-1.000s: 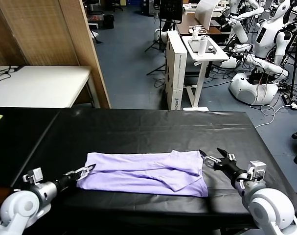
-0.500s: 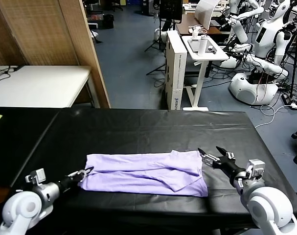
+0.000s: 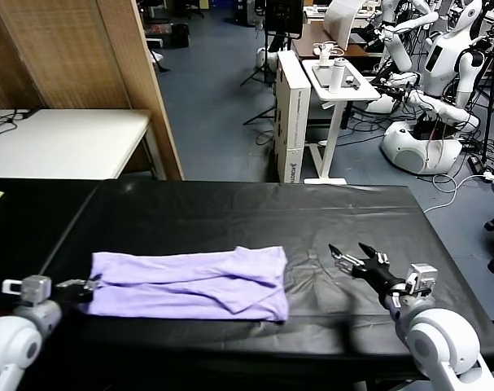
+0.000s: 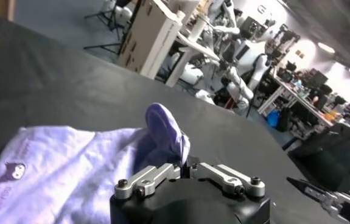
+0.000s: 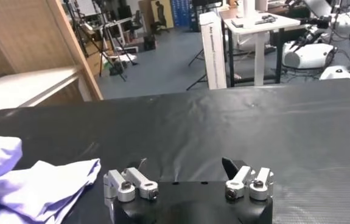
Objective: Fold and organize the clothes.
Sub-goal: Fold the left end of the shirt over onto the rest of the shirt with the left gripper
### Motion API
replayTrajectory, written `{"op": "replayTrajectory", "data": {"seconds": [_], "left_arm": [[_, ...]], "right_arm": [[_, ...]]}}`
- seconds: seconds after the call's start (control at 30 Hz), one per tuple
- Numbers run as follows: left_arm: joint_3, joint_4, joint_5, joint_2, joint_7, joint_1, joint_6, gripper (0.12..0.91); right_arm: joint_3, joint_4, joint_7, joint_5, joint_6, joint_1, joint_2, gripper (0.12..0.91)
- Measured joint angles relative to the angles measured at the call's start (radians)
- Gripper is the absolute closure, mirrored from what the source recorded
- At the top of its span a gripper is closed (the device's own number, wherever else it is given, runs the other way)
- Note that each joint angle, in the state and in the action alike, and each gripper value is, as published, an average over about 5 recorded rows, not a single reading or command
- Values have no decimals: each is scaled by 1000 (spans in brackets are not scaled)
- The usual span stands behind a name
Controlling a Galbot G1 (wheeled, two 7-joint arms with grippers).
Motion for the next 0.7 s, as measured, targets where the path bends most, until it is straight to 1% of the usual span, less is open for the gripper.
{"op": "replayTrajectory", "data": {"seconds": [0.17, 0.4, 0.53, 0.7], "left_arm": [[85, -53, -100, -72, -45, -12, 0, 844], [202, -100, -152, -143, -93, -52, 0, 844], [255, -113, -171, -165, -111, -80, 0, 844], [312, -115, -166, -194, -121, -112, 0, 844]], "right_arm": [[3, 14, 0, -17, 0, -18, 10, 118], [20, 23, -1, -41, 1, -50, 18, 118], [20, 24, -2, -55, 2, -58, 25, 118], [14, 24, -3, -70, 2, -65, 35, 118]]}}
